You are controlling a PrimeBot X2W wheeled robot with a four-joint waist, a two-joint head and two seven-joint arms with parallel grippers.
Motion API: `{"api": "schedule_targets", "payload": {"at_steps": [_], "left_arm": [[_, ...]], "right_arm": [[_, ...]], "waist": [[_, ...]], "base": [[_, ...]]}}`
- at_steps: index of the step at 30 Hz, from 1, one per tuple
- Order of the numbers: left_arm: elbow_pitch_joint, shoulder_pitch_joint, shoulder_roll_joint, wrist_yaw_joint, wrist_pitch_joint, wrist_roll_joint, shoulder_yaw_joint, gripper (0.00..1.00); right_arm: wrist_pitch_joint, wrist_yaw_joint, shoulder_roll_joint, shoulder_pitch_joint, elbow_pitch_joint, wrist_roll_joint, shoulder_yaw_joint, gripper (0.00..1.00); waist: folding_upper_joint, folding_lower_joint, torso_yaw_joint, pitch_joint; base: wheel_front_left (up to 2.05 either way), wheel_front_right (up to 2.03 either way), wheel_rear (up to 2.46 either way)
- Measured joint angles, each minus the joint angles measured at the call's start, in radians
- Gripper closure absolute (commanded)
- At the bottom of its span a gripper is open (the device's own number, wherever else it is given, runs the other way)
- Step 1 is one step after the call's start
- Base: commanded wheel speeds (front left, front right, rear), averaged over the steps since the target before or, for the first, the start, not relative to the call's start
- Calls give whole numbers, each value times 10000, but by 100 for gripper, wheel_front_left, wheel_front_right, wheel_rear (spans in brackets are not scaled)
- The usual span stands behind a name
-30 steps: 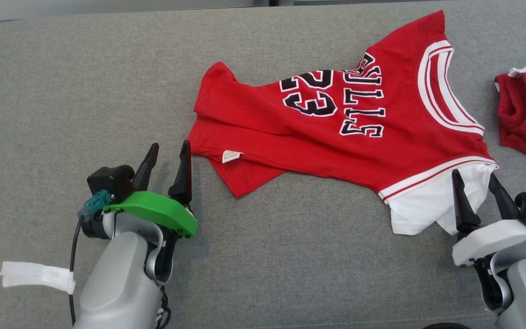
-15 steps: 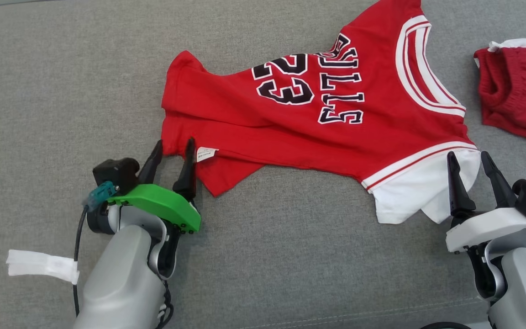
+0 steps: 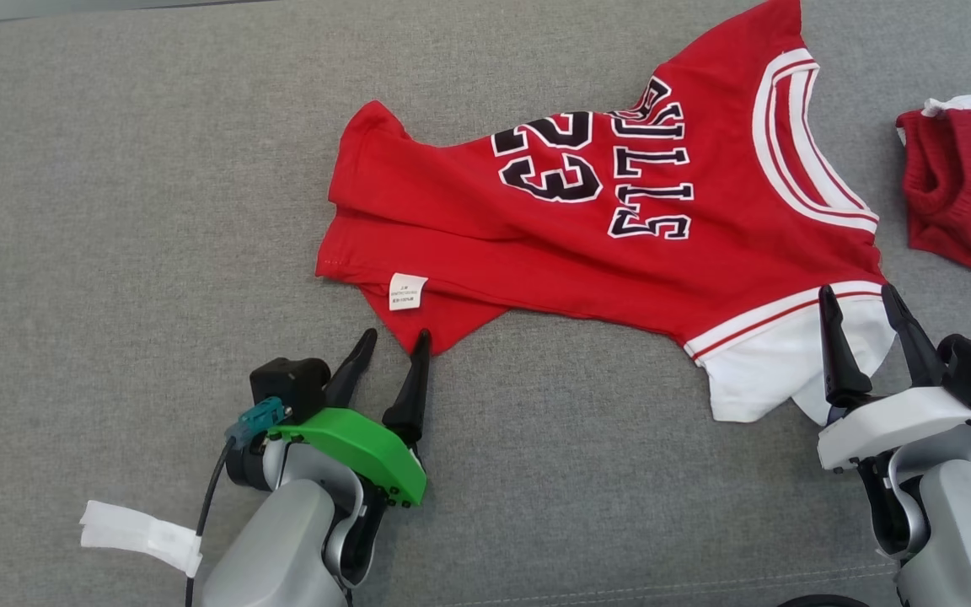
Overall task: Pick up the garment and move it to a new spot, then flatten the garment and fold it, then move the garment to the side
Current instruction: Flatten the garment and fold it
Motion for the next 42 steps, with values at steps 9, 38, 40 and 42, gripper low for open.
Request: {"api": "schedule_targets", "payload": {"at_steps": [9,38,40,42], "left_arm": [[986,-387,6,119,-23,138,-226,100],[-265,-3106,2046,1133,0,4623,3312,0],[159,-3180,2017,1187,-8,4615,3607,0],[1129,-3046,1916,1214,2,4493,3762,0]], "right_arm": [[0,0,23,-1,-35,-35,8,0],[2,0,504,-366,-119,-31,25,0],[2,0,504,-386,-75,-31,27,0],[2,0,508,-383,-13,-31,17,0]], "waist": [[0,0,-205,-6],[0,0,-674,430],[0,0,-697,407],[-1,0,-695,333]], "base": [[0,0,0],[0,0,0],[0,0,0],[0,0,0]]}}
